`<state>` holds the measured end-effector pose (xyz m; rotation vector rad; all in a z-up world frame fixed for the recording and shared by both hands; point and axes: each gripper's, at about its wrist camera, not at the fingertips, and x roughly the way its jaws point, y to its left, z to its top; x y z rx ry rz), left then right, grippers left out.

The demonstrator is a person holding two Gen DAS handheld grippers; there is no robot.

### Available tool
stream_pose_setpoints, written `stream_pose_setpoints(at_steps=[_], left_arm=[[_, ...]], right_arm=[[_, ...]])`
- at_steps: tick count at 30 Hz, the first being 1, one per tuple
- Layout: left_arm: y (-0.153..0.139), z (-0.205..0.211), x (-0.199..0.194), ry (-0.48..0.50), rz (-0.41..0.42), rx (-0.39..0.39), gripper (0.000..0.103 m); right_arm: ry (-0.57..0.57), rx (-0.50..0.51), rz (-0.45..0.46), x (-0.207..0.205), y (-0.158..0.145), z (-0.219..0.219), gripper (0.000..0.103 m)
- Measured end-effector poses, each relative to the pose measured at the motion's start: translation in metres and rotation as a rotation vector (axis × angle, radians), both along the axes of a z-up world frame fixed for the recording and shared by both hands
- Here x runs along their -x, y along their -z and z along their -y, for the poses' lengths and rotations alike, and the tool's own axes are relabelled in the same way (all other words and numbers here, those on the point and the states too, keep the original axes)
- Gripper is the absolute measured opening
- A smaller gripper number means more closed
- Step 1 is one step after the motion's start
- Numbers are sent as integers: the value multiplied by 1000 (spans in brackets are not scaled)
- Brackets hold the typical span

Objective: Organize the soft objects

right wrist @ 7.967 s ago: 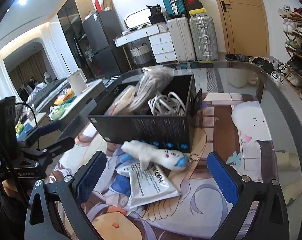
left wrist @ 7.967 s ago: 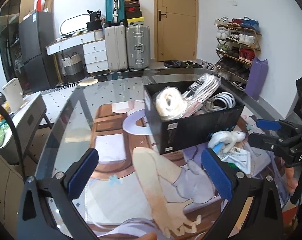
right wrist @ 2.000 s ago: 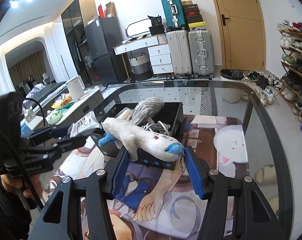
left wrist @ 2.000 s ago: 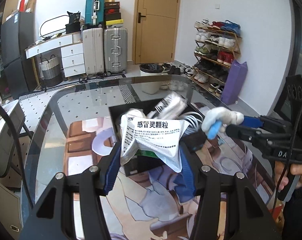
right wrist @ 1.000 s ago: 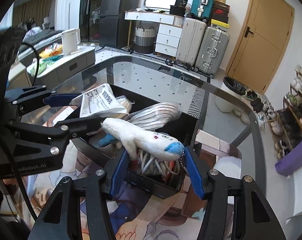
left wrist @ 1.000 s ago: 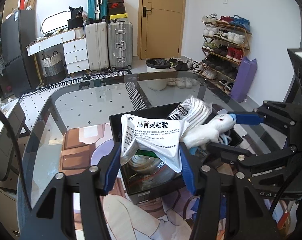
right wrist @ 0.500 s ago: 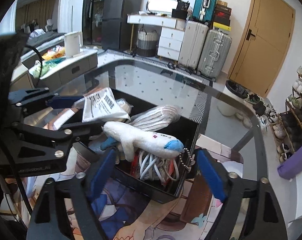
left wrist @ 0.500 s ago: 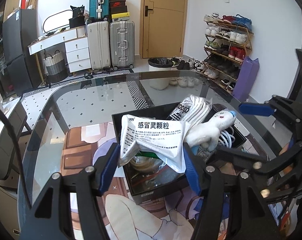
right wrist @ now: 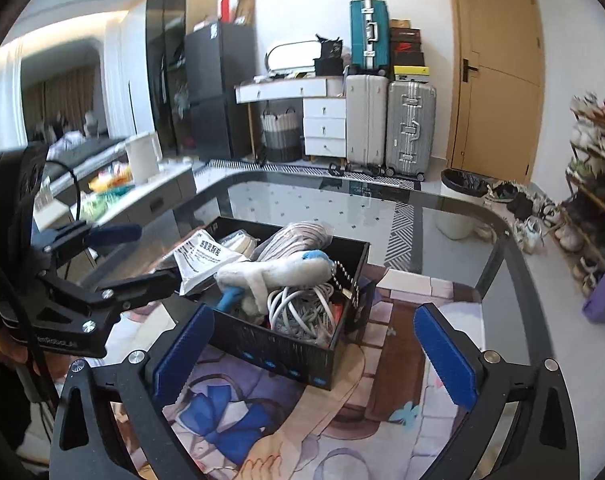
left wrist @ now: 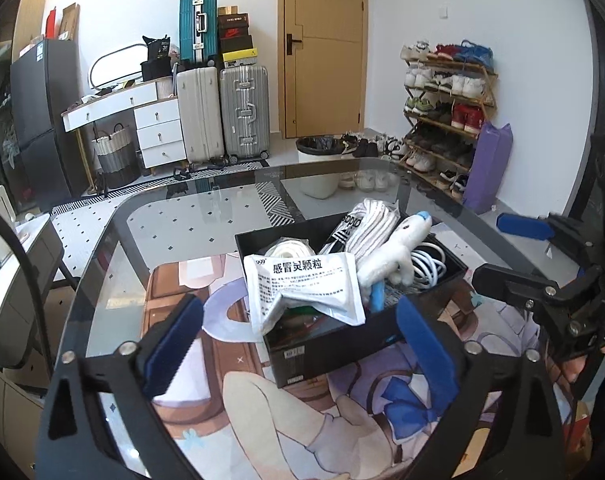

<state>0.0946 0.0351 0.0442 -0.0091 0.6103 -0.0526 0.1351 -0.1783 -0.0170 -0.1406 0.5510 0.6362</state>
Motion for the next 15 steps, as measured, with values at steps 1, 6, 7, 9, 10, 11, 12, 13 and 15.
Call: stream_pose_setpoints(at_steps=[1,6,7,9,10,11,12,13,15], left_arm=[[1,0,4,-4,11,6,100],[6,-2,20,-54,58,-8,103],[7,-3,23,-69,69,-12,103],[9,-6,27,-95,77,-8,103],[10,-8,29,-101,79,1,103],[11,-11,31,-106,84,9,103],[12,-12,33,-112,90,13,103],[13,-14,35,-119,95,14,103],[15,-17,38,-130,100,13,103]], right_arm=[[3,-25,-1,2,1,4,102],[-4,-96,6,12,6,6,102],[-5,-101,14,15,7,6,102],[-16,-103,32,22,9,4,102],[-23,-109,46,27,11,3,102],[-26,-113,51,28,11,2,102],[-38,-121,59,32,12,2,102],[-46,-125,66,35,12,1,102],[-55,-135,87,41,12,0,102]])
